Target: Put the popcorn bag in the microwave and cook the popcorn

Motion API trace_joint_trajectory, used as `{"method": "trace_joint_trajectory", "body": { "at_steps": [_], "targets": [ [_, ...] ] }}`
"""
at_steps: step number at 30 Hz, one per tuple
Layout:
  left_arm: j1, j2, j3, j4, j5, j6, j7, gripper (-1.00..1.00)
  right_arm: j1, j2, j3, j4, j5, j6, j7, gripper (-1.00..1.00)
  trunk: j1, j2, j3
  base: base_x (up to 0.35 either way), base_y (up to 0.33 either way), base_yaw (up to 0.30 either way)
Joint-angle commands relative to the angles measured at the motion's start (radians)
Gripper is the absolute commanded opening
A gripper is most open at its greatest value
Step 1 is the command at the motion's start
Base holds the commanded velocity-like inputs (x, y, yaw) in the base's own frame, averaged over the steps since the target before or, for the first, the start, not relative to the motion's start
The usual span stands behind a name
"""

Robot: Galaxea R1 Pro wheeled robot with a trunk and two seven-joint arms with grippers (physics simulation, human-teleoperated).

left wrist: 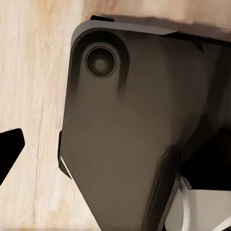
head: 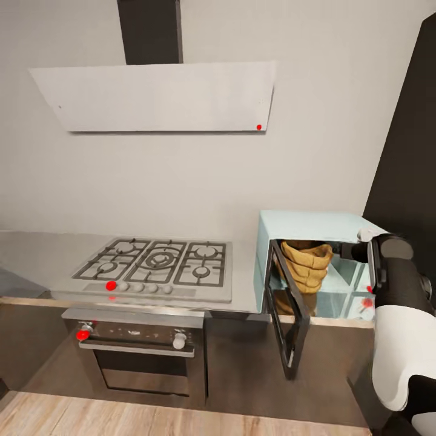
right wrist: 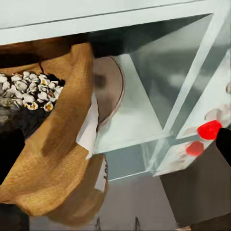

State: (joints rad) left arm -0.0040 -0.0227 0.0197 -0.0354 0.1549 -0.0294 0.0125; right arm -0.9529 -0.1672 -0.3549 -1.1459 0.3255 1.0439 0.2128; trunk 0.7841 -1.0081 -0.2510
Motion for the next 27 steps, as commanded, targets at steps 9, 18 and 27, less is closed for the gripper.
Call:
{"method": "trace_joint_trajectory", "body": {
  "at_steps": [9,18,27],
  "targets": [
    [0.0,0.0,0.0,0.0,0.007,-0.004,0.001,1.0,-0.001,-0.001,-0.001,0.135,0.016,0.003,0.007,1.0,-0.001,-0.001,-0.001,-0.245,0.0,0.0],
    [0.0,0.0,0.0,0.0,0.008,-0.005,0.0,1.0,0.019,0.012,-0.001,0.207,0.013,0.003,0.014,1.0,-0.001,-0.001,-0.001,-0.004,0.0,0.0],
    [0.0,0.001,0.0,0.0,0.011,-0.004,0.0,1.0,0.165,0.014,-0.017,0.215,0.005,-0.33,0.332,1.0,-0.001,-0.001,-0.001,0.0,0.0,0.0]
  ]
}}
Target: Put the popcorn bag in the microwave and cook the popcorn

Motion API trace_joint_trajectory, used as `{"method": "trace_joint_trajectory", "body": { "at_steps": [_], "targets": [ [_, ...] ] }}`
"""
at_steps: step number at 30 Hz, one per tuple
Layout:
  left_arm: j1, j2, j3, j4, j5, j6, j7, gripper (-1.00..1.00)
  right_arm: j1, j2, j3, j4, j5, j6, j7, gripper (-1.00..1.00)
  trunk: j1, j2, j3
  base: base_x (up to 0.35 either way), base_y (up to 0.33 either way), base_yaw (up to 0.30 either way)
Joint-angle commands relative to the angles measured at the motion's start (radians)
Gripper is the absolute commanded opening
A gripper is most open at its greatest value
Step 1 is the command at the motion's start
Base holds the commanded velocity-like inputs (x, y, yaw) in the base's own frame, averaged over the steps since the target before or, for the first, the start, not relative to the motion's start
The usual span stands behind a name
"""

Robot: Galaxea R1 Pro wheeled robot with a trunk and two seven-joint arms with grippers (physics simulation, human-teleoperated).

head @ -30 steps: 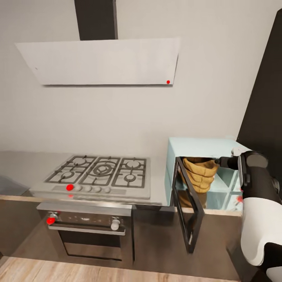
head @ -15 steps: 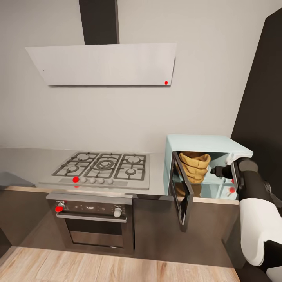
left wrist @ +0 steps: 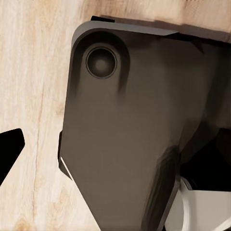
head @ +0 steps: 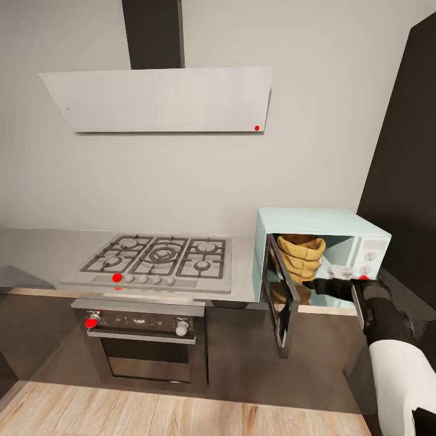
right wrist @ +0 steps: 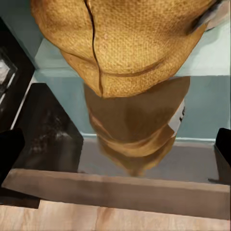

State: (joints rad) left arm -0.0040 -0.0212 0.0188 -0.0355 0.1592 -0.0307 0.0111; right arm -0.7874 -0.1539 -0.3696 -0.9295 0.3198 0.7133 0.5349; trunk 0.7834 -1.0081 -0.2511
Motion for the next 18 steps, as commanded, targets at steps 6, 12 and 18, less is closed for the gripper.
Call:
{"method": "trace_joint_trajectory", "body": {
  "at_steps": [6,12,18],
  "targets": [
    [0.0,0.0,0.001,0.0,0.006,-0.004,0.001,1.0,0.01,0.004,-0.097,0.003,-0.058,-0.231,0.053,1.0,0.0,-0.001,-0.001,0.0,0.0,0.0],
    [0.0,0.0,0.001,0.0,0.006,-0.007,0.001,1.0,0.023,0.027,-0.152,0.113,-0.097,-0.45,0.047,1.0,0.0,-0.001,-0.001,0.0,0.0,0.0],
    [0.0,0.0,0.001,0.0,0.006,-0.009,0.001,1.0,0.024,0.028,-0.158,0.149,-0.098,-0.574,0.044,1.0,0.0,-0.001,-0.001,0.0,0.0,0.0]
  ]
}}
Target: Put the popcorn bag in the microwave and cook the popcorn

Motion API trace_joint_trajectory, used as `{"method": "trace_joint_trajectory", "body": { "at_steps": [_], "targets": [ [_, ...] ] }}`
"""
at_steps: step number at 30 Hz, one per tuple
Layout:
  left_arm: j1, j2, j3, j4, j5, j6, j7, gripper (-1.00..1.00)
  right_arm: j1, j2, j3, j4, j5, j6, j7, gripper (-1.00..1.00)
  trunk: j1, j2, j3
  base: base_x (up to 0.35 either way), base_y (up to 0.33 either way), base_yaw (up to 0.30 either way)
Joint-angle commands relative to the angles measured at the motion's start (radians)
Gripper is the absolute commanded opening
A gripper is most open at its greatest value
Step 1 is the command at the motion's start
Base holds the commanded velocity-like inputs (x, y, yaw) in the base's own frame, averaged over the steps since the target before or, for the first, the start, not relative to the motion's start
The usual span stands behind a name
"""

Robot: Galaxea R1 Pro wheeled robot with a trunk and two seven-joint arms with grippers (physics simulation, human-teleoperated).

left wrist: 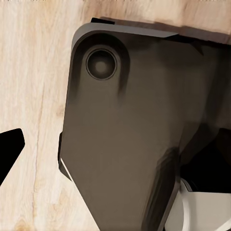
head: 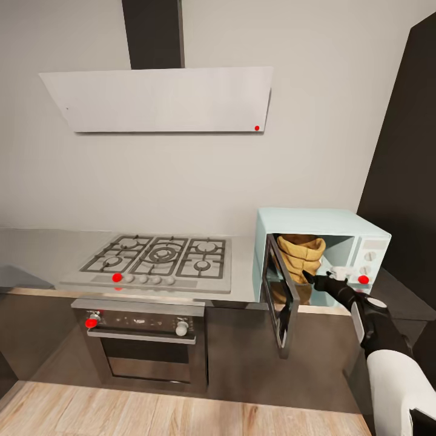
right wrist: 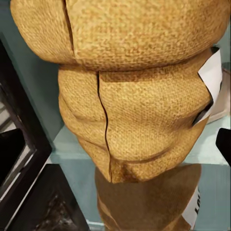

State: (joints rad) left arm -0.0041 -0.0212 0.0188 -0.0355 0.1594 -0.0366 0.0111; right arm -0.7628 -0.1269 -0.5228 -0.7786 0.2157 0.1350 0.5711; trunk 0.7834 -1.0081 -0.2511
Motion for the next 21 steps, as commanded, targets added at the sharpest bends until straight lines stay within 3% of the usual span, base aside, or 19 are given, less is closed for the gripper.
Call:
{"method": "trace_joint_trajectory", "body": {
  "at_steps": [1,5,8,16,21],
  "targets": [
    [0.0,0.0,0.001,0.0,0.006,-0.003,0.001,1.0,-0.001,0.001,-0.005,0.0,0.007,-0.011,-0.002,1.0,0.0,-0.001,-0.001,0.0,0.0,0.0],
    [0.0,0.0,0.001,0.0,0.006,-0.004,0.001,1.0,-0.001,0.001,-0.005,0.003,0.003,-0.021,-0.037,1.0,0.0,-0.001,-0.001,0.0,0.0,0.0],
    [0.0,0.002,0.004,0.0,0.011,0.002,0.0,1.0,-0.001,-0.001,-0.005,0.004,0.001,-0.021,-0.106,1.0,0.0,-0.001,-0.001,0.145,0.0,0.0],
    [-0.001,0.001,0.003,0.0,0.011,0.007,0.0,1.0,-0.001,0.001,-0.003,0.014,0.003,-0.023,-0.114,1.0,0.0,-0.001,-0.001,0.277,0.0,0.0],
    [-0.001,0.001,0.003,0.0,0.011,0.007,0.0,1.0,-0.001,0.001,-0.003,0.021,0.003,-0.023,-0.115,1.0,0.0,-0.001,-0.001,0.047,0.0,0.0]
  ]
}}
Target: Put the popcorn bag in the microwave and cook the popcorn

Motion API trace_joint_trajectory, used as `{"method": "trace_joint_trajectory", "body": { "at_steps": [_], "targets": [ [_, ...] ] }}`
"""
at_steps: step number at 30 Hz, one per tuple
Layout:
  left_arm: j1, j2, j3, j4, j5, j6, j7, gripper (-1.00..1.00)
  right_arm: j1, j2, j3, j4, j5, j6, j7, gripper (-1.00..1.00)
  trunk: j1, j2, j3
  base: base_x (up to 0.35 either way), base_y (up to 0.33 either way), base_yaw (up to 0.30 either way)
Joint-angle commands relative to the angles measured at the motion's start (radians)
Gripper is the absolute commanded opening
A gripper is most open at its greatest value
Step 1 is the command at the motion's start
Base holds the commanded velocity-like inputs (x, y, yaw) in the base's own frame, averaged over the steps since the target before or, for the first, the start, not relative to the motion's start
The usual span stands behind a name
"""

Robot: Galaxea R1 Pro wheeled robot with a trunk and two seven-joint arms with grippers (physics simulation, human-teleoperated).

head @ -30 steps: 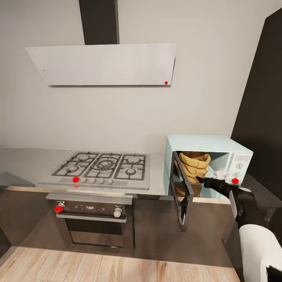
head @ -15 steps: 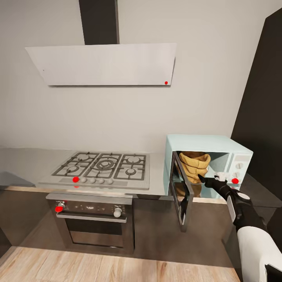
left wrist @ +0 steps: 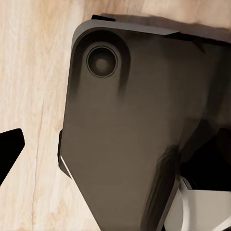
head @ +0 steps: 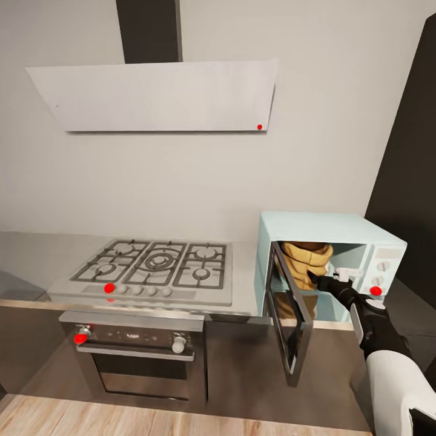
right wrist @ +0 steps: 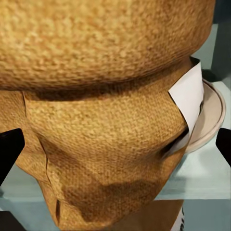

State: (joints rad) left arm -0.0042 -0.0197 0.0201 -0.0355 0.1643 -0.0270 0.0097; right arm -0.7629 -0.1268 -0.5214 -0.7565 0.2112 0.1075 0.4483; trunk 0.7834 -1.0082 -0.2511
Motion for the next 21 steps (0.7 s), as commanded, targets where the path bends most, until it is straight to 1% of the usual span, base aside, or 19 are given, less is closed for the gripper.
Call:
{"method": "trace_joint_trajectory", "body": {
  "at_steps": [1,7,13,16,19,21],
  "targets": [
    [0.0,0.0,0.001,0.0,0.006,-0.003,0.001,1.0,-0.001,0.0,-0.005,-0.001,0.007,0.004,0.007,1.0,0.0,-0.001,-0.001,0.005,0.0,0.0],
    [0.0,0.0,0.0,0.0,0.006,-0.005,0.001,1.0,-0.001,-0.002,-0.005,-0.001,0.009,0.005,0.013,1.0,0.0,-0.001,-0.001,0.001,0.0,0.0],
    [0.0,0.0,0.0,0.0,0.006,-0.006,0.001,1.0,-0.001,0.003,-0.002,-0.001,0.008,0.011,0.083,1.0,0.0,-0.001,-0.001,0.0,0.0,0.0],
    [0.0,0.0,0.0,0.0,0.006,-0.008,0.001,1.0,-0.001,0.004,-0.002,-0.001,0.007,0.013,0.102,1.0,0.0,-0.001,-0.001,0.0,0.0,0.0],
    [0.0,-0.001,0.0,0.0,0.006,-0.009,0.001,1.0,-0.001,0.004,-0.002,0.0,0.007,0.011,0.103,1.0,0.0,-0.001,-0.001,0.0,0.0,0.0],
    [0.0,-0.001,0.0,0.0,0.004,-0.011,0.001,1.0,-0.001,0.011,-0.002,0.006,0.007,0.008,0.097,1.0,0.0,-0.001,-0.001,0.0,0.0,0.0]
  ]
}}
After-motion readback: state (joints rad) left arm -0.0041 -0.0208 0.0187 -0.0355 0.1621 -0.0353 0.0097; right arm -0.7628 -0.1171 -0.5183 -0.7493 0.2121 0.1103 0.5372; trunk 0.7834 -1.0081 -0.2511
